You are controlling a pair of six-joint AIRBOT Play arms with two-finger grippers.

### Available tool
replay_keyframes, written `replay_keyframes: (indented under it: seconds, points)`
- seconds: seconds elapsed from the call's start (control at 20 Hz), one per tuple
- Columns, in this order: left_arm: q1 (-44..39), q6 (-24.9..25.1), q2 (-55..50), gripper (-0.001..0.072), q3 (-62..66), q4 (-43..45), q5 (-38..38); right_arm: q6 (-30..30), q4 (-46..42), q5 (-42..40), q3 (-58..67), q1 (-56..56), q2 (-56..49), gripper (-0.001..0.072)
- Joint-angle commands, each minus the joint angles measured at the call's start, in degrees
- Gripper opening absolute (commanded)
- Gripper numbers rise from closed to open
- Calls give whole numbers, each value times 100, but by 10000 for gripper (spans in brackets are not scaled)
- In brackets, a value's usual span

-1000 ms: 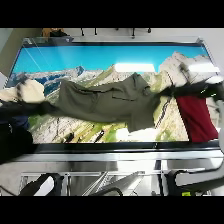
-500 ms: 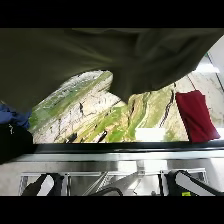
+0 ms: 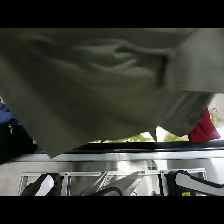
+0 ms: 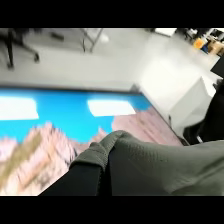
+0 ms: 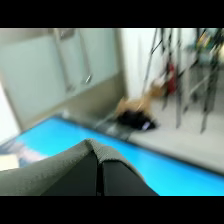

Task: Fold the shirts.

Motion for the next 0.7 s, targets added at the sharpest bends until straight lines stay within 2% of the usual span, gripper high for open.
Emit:
replay_keyframes:
  seconds: [0.0, 0.05, 0.15, 0.3, 0.5, 0.65]
  points:
    - [-573, 1217, -321, 11, -2524, -33, 892, -116, -782, -39, -922, 730, -925, 20]
    - [-691, 1462, -695, 11, -2846, 26, 1152, -116, -1067, -184, -1086, 887, -1255, 21]
    - [-852, 1606, -1569, 11, -3010, 487, 1657, -116, -1401, -566, -1211, 1027, -2070, 20]
    - [-940, 1593, -3180, 11, -2212, 949, 1631, -116, -1397, -1388, -1204, 1019, -3119, 20]
    - [-1099, 1123, -4968, 11, -129, 1091, 1040, -120, -1377, -2096, -813, 1019, -4061, 20]
    - [-1419, 254, -5600, 11, 1344, 2177, 782, -122, -1405, -2197, -245, 1014, -4395, 20]
